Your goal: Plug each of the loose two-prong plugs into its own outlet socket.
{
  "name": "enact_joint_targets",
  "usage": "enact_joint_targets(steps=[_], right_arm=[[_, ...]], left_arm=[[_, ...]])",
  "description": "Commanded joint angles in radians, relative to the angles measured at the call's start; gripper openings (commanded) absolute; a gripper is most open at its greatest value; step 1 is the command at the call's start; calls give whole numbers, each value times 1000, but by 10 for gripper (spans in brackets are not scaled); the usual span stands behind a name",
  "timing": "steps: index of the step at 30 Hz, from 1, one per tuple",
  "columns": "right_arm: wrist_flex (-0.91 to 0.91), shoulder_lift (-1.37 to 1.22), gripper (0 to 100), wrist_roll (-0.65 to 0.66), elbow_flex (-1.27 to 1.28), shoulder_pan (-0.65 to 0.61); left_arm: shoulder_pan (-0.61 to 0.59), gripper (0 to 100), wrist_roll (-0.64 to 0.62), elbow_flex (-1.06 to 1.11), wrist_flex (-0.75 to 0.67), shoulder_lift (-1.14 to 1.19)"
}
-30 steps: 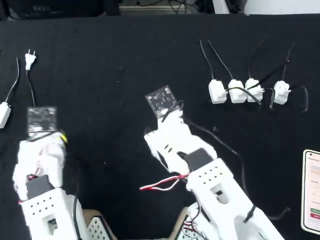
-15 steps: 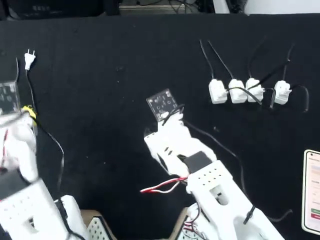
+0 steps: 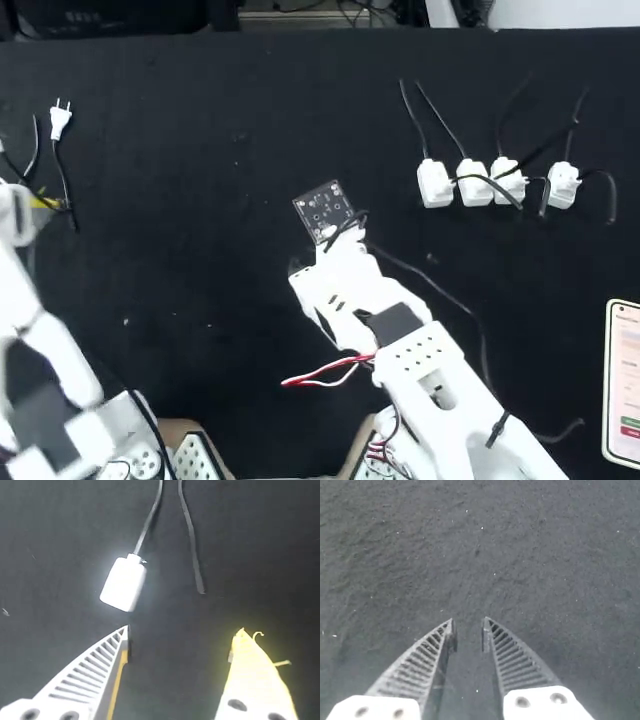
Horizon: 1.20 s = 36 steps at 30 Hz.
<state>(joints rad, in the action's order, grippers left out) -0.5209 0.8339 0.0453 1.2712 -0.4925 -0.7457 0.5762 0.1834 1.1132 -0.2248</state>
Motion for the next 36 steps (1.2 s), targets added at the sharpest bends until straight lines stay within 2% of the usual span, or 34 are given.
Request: enact_joint_targets(steps=[1, 4, 8, 14, 25, 28, 33, 35, 36], right_arm=[[38, 22, 80, -5, -1, -12], [89, 22, 80, -5, 25, -12], [135, 22, 79, -5, 50, -12], [133, 22, 79, -5, 51, -12], [137, 22, 79, -5, 51, -12], [137, 22, 79, -5, 51, -12], [137, 22, 79, -5, 51, -12], [137, 22, 79, -5, 51, -12], [137, 22, 79, -5, 51, -12]], left_arm=[[-38, 312, 189, -225, 12, 216], [-51, 289, 262, -367, 12, 374], [-64, 263, 272, -550, 11, 571], [-68, 308, 272, -800, 14, 816], [-91, 313, 330, -1044, 18, 1111], [-90, 259, 336, -1075, 78, 1128], [-88, 16, 330, -1138, 224, 1138], [-91, 62, 330, -1153, 299, 1135], [-93, 48, 330, -1161, 336, 1129]])
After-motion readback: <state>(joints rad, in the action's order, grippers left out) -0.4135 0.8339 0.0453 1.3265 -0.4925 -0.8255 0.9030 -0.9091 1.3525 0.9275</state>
